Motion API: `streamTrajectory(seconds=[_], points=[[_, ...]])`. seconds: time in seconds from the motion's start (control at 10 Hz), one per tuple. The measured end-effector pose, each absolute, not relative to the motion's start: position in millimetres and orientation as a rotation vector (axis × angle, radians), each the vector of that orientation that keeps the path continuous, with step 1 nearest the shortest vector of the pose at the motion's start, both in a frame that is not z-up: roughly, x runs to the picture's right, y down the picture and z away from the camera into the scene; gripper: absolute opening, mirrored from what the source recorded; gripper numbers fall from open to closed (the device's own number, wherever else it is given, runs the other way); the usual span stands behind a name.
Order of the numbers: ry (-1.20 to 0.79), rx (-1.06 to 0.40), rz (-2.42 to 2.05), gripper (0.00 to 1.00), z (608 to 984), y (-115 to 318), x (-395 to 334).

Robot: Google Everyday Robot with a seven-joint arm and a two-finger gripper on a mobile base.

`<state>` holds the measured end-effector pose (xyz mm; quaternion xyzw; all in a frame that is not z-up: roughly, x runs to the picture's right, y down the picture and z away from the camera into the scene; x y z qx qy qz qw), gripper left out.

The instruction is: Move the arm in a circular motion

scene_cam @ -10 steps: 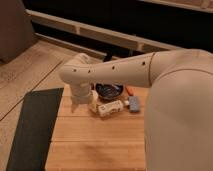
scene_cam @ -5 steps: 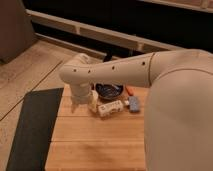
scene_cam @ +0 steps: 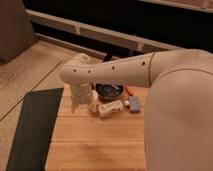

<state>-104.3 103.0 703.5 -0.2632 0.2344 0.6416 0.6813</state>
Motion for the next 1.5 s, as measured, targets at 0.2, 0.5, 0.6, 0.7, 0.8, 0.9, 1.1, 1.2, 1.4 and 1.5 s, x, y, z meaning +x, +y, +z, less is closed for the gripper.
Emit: streamTrajectory(seconds=[0.2,0.5,0.6,0.7,0.8,0.9,1.1,1.2,1.4,1.5], points=[[0.526,-0.590,1.440,0.65,703,103,-104],[0.526,-0.590,1.440,0.65,703,103,-104],[0.526,-0.590,1.440,0.65,703,103,-104],[0.525,-0.590,1.440,0.65,703,103,-104],[0.526,-0.590,1.440,0.65,703,103,-104],[0.525,-0.590,1.440,0.65,703,103,-104],[0.527,-0.582,1.459,0.65,706,99,-103],[0.538,-0.562,1.497,0.65,713,91,-93],[0.594,-0.496,1.655,0.65,740,59,-37],[0.613,-0.471,1.714,0.65,750,46,-13]])
